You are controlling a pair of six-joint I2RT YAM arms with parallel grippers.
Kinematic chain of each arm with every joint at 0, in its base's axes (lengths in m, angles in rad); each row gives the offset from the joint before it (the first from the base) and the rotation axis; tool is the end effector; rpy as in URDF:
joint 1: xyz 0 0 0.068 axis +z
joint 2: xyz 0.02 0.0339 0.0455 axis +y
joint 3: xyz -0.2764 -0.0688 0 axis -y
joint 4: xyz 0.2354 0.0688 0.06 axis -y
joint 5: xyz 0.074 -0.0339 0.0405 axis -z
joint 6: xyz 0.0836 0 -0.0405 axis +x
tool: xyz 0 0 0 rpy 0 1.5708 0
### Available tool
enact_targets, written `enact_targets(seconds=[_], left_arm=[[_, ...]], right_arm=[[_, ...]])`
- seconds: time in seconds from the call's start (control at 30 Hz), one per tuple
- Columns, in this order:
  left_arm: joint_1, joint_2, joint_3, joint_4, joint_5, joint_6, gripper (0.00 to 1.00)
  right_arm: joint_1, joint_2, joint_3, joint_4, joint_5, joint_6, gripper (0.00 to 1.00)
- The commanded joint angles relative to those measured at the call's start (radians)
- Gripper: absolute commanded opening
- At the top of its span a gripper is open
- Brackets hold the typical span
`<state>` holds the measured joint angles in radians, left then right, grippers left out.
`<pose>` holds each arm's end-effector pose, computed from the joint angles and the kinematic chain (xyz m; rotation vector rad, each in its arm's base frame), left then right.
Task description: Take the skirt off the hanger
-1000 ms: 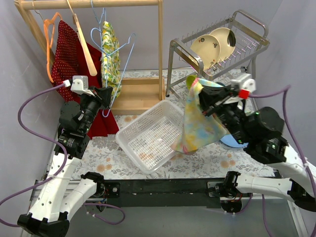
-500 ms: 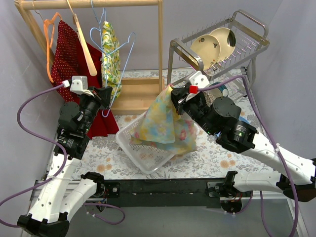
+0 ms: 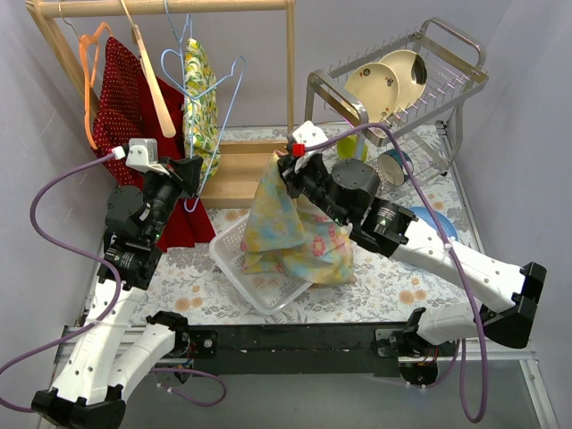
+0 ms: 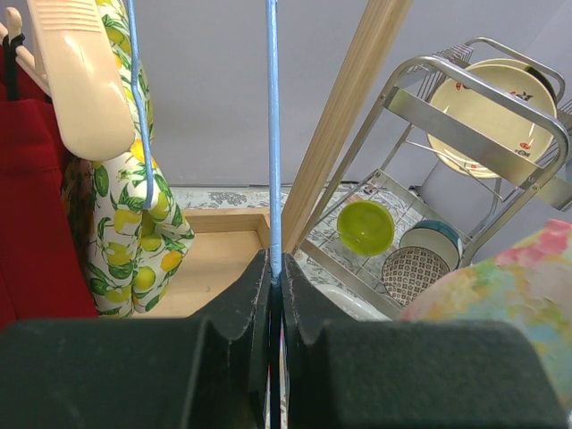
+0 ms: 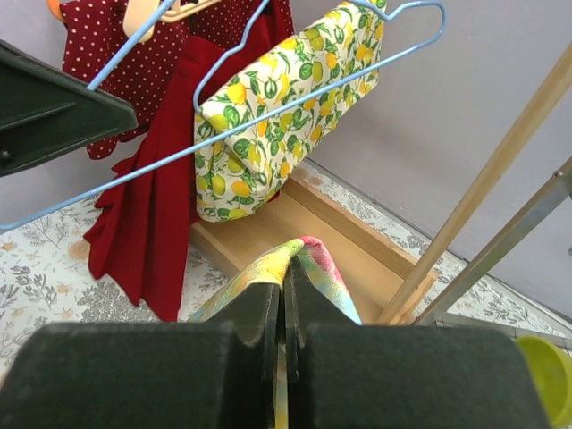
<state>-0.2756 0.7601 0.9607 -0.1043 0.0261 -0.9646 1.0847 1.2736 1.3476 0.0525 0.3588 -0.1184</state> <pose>0.1873 -0.0552 0.4248 -0.5058 1.4759 -1.0149 0.1757 0.2696 0.4742 -0.5721 1.3587 0.5296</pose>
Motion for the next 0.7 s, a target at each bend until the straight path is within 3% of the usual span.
enact_targets(seconds=[0.0,0.67], left_arm=[[0.009,-0.018,-0.002,0.028,-0.003,0.012,0.00],[0.015,-0.018,-0.010,0.035,0.000,0.006,0.00]], right_arm=[[-0.037,0.033,0.094,0.150,-0.073,0.000,0.01],[-0.137,0.124,0.130,0.271,-0.251,0.033,0.01]])
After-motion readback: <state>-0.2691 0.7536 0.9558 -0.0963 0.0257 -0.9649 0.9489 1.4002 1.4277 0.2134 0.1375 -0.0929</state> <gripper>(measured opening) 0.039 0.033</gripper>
